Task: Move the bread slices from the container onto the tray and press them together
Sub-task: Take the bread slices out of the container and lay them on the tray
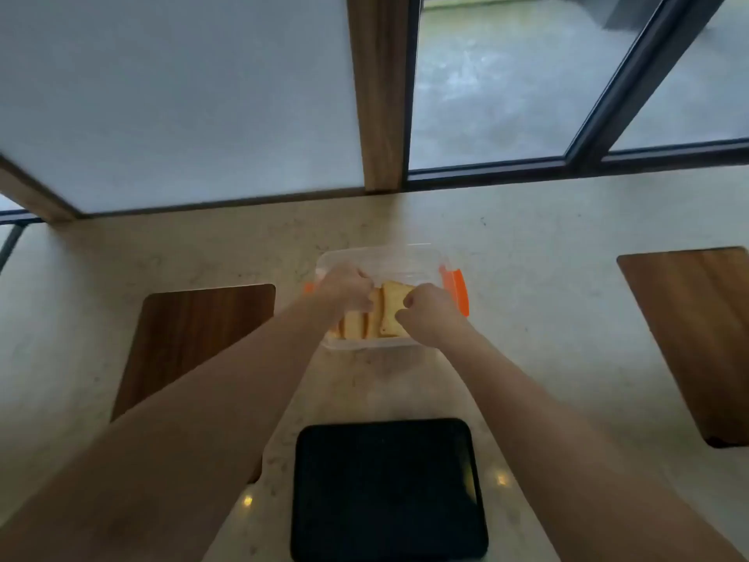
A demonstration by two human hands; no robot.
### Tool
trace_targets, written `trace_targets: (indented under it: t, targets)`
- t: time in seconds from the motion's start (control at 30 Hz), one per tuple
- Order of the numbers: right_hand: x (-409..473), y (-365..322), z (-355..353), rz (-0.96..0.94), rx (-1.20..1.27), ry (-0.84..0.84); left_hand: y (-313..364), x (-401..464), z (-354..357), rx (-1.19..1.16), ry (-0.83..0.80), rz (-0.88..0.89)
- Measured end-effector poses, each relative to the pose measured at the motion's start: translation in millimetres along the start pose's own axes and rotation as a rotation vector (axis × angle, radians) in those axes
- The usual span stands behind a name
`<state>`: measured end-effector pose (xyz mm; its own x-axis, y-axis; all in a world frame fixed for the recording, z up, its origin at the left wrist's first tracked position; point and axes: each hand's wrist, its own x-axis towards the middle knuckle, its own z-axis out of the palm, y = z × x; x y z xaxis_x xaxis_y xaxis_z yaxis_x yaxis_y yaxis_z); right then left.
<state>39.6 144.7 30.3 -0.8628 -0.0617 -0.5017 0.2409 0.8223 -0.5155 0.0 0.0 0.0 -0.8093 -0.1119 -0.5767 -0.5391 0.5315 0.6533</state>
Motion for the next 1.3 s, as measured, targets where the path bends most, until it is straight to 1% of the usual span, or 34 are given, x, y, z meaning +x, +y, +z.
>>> trace_targets:
  t: [0.13, 0.23, 0.37, 0.57, 0.7, 0.8, 1.0, 1.13, 1.3]
  targets:
    - [20.9, -2.4, 7.9, 0.044, -0.116, -0.111, 2.7, 21.7, 11.4, 0.049, 0.041, -0.017]
    - [35.7, -1.2, 12.6, 0.083, -0.120, -0.156, 3.9, 38.3, 20.8, 0.050, 0.089, 0.007]
    - [51.3, 2.8, 21.5, 0.088, -0.072, -0.149, 5.2, 51.6, 27.9, 0.049, 0.112, 0.019]
    - [76.7, 9.2, 36.1, 0.252, 0.081, -0.146, -1.4, 61.3, 38.7, 0.024, 0.149, -0.007]
    - [83.8, 16.3, 39.0, 0.205, 0.089, -0.124, -6.4, 64.5, 46.2, 0.035, 0.168, -0.010]
    - [84.8, 18.9, 38.7, 0.177, 0.103, -0.110, -9.7, 63.6, 48.9, 0.001, 0.201, -0.007]
    - [87.1, 23.4, 35.6, 0.274, 0.239, -0.094, -12.1, 59.4, 49.1, -0.077, 0.213, 0.021]
    - [85.7, 22.9, 37.0, 0.274, 0.264, -0.101, -13.6, 56.7, 46.3, -0.001, 0.144, 0.030]
    - [84.2, 23.9, 35.8, 0.258, 0.277, -0.124, -9.5, 47.9, 39.7, 0.223, 0.072, 0.106]
